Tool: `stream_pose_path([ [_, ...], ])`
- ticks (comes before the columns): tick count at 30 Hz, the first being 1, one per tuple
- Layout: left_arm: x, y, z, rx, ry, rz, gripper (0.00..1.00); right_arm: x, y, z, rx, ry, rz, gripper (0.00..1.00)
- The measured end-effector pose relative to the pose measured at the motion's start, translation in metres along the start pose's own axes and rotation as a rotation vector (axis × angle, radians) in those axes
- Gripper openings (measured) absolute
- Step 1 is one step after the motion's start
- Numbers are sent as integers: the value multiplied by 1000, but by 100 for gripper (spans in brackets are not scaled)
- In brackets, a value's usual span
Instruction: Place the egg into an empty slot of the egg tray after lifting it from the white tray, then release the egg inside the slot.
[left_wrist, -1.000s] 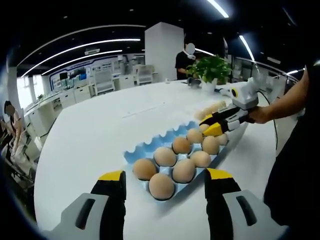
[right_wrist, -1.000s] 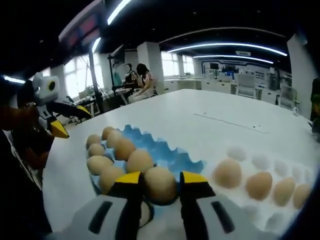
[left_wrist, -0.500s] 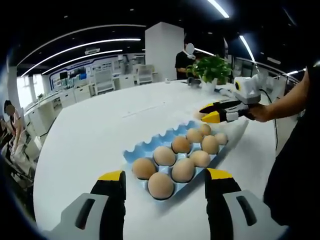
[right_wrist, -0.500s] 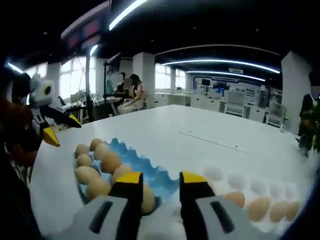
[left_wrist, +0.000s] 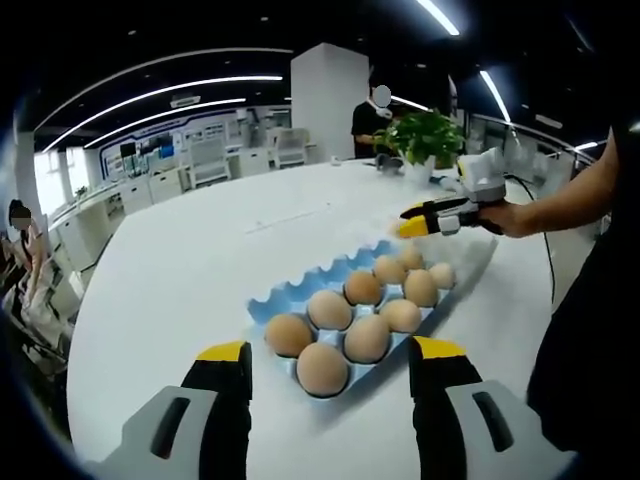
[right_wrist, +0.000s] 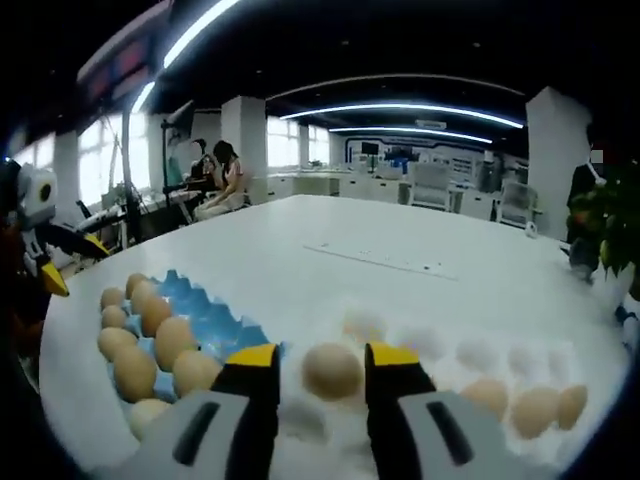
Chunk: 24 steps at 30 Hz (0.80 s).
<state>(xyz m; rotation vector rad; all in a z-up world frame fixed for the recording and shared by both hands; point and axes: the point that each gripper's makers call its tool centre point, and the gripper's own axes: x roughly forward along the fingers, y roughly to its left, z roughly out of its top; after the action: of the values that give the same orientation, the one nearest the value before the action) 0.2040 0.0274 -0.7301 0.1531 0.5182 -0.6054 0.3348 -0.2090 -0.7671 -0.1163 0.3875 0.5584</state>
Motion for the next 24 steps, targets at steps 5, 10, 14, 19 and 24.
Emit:
stream_pose_path([
  [5, -1, -1, 0, 0, 1, 0, 64, 7, 2, -5, -44, 31, 0, 31],
  [10, -2, 2, -1, -5, 5, 4, 64, 7, -1, -6, -111, 47, 16, 24],
  [14, -2, 2, 0, -3, 4, 1, 64, 9, -2, -7, -142, 83, 55, 25],
  [19, 0, 1, 2, 0, 3, -6, 64, 10, 1, -8, -174, 143, 154, 25],
  [24, 1, 2, 3, 0, -1, -6, 64, 11, 1, -9, -175, 158, 176, 25],
])
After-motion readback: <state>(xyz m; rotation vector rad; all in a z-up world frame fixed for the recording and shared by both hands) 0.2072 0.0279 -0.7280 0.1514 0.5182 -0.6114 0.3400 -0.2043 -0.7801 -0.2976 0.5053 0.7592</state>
